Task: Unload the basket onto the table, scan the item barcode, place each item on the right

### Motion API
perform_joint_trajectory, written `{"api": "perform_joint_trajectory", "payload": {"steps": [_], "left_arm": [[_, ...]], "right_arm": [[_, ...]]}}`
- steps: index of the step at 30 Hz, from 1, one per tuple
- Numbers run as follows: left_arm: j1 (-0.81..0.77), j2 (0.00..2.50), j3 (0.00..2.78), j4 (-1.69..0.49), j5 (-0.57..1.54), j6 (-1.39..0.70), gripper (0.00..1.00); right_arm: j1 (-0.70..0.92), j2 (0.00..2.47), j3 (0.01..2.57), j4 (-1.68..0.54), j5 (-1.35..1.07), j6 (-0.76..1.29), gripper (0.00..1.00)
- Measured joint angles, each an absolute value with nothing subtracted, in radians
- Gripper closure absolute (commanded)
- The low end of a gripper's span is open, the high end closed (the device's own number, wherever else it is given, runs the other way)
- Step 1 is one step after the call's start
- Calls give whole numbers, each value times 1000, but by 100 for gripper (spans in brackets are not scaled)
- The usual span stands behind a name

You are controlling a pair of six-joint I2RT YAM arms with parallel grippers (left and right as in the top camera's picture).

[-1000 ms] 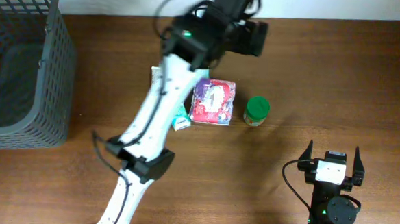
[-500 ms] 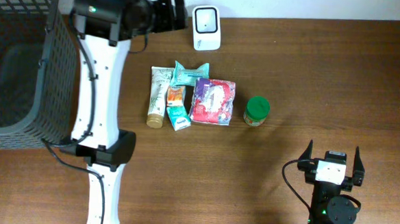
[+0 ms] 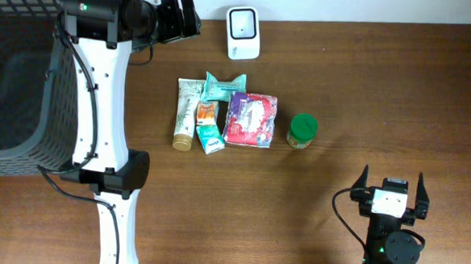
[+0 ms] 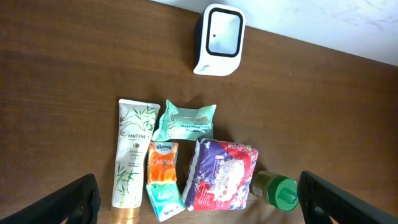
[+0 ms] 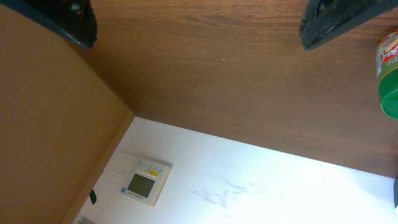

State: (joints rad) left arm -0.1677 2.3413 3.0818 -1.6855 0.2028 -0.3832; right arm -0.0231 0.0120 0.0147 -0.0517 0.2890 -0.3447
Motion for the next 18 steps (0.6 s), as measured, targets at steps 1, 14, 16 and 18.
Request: {"api": "perform_joint_trajectory", "payload": {"steps": [1,14,16,18], "left_arm": [[-168,2341,3082,-1686,203,-383,1],[-168,2341,3082,-1687,160,-384,1],[-168,2341,3082,-1686,160,-384,1],[-168,2341,3082,-1687,161,-377,1]], "right_arm": [[-23,12,15,-52,289,-344,1],[-23,12,15,-52,289,-345,2],[-23,12,15,-52,289,-345,1],[-23,12,15,-52,289,-344,1]]}}
